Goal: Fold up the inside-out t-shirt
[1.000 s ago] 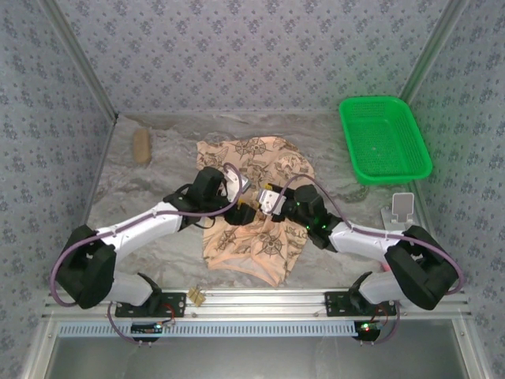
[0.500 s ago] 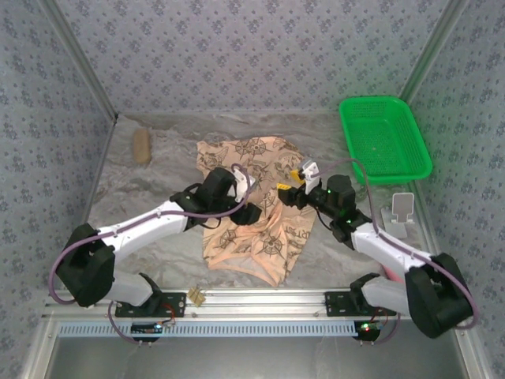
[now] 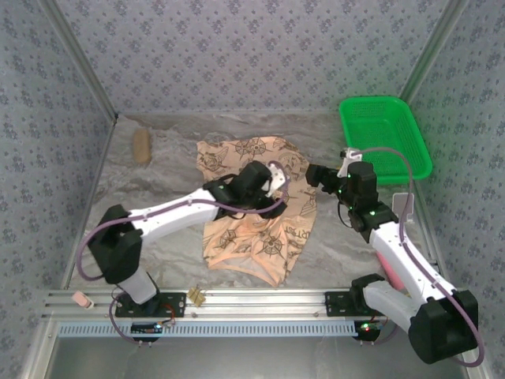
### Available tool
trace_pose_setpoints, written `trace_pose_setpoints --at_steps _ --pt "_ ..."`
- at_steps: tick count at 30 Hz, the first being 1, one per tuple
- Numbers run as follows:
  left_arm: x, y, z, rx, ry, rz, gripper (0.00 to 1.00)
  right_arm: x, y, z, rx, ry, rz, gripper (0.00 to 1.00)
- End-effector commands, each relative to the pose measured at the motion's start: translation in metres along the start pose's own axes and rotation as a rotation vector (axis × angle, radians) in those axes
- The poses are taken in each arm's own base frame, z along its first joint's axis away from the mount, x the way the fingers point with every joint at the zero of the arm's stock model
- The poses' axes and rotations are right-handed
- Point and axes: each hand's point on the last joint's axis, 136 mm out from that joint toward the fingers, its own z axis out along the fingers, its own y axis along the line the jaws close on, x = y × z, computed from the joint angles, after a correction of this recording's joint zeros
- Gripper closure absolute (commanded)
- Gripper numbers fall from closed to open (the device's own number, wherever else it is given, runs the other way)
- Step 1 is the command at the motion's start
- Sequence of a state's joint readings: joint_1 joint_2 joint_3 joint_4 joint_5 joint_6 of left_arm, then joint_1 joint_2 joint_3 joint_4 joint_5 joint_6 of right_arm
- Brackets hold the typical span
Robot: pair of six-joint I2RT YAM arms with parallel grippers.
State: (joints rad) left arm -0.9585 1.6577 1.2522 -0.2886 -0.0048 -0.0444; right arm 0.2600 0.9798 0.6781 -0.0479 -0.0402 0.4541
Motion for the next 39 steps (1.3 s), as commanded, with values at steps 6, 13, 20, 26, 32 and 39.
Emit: trace_pose_setpoints --at_steps 6,13,20,26,32,39 --pt "0.004 0.024 0.033 -0.173 0.167 0.064 0.36 0.044 -0.046 -0.003 0.101 0.160 0.220 0.06" --pt "0.020 0.026 0.030 -0.136 0.266 0.136 0.92 0.046 -0.023 -0.006 -0.051 0.212 0.178 0.20" --pt "0.009 0.023 -0.035 0.160 0.148 -0.077 1.00 0.086 0.070 -0.013 -0.438 0.411 -0.052 0.32" --pt "0.007 0.029 -0.068 0.378 0.025 -0.257 1.00 0.143 0.132 -0.018 -0.597 0.498 -0.273 0.40" --pt "0.010 0.033 -0.073 0.469 0.043 -0.399 1.00 0.149 0.164 -0.007 -0.552 0.408 -0.281 0.50" --pt "0.013 0.032 -0.076 0.532 0.047 -0.457 1.00 0.147 0.143 0.014 -0.216 0.288 -0.203 0.66"
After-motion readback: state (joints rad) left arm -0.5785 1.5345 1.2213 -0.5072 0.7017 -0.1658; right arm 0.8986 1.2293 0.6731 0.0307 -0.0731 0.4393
